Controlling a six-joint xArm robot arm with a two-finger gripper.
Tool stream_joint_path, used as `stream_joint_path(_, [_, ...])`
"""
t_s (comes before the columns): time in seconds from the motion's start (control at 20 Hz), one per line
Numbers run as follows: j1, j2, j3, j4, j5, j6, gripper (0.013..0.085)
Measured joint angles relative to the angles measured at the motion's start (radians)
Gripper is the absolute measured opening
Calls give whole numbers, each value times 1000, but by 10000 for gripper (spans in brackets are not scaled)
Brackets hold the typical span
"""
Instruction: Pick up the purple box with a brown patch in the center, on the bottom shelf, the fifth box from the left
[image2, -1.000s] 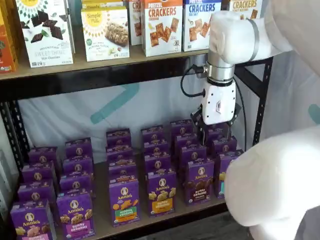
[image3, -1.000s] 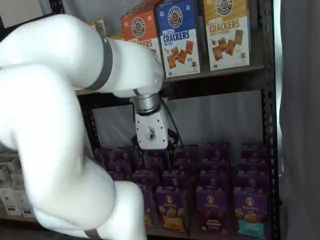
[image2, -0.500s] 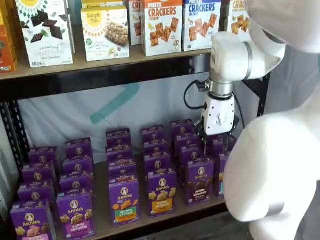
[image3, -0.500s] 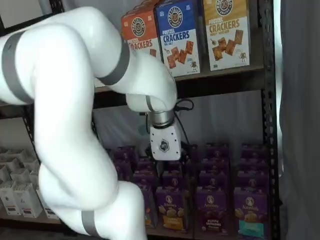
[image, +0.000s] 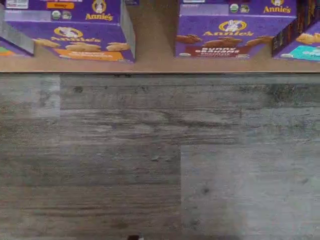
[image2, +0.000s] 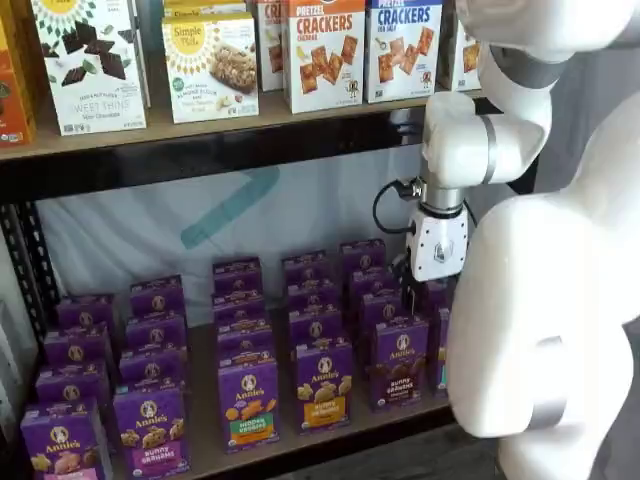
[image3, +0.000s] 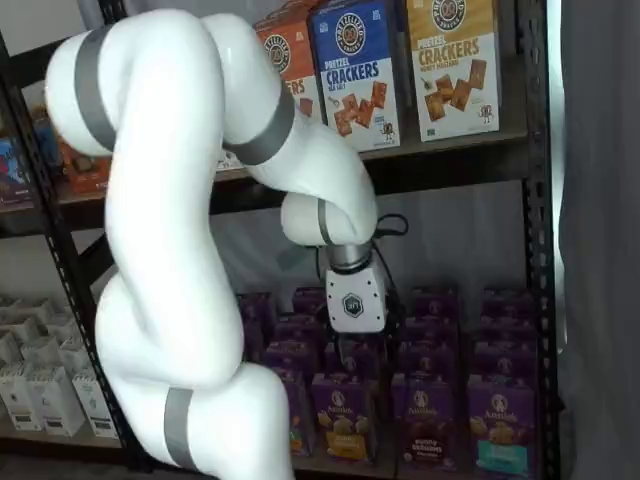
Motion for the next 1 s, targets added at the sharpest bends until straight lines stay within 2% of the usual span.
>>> stream_joint_path(0.15, [0,64,-19,-6,-35,5,850])
stream_joint_path(0.8, [19,287,-72,117,-208,-88,850])
stream_joint_path(0.9, [22,324,-89,88,-226,-61,850])
stream_joint_path(1.0, [25,364,-111,103,-237,-72,850])
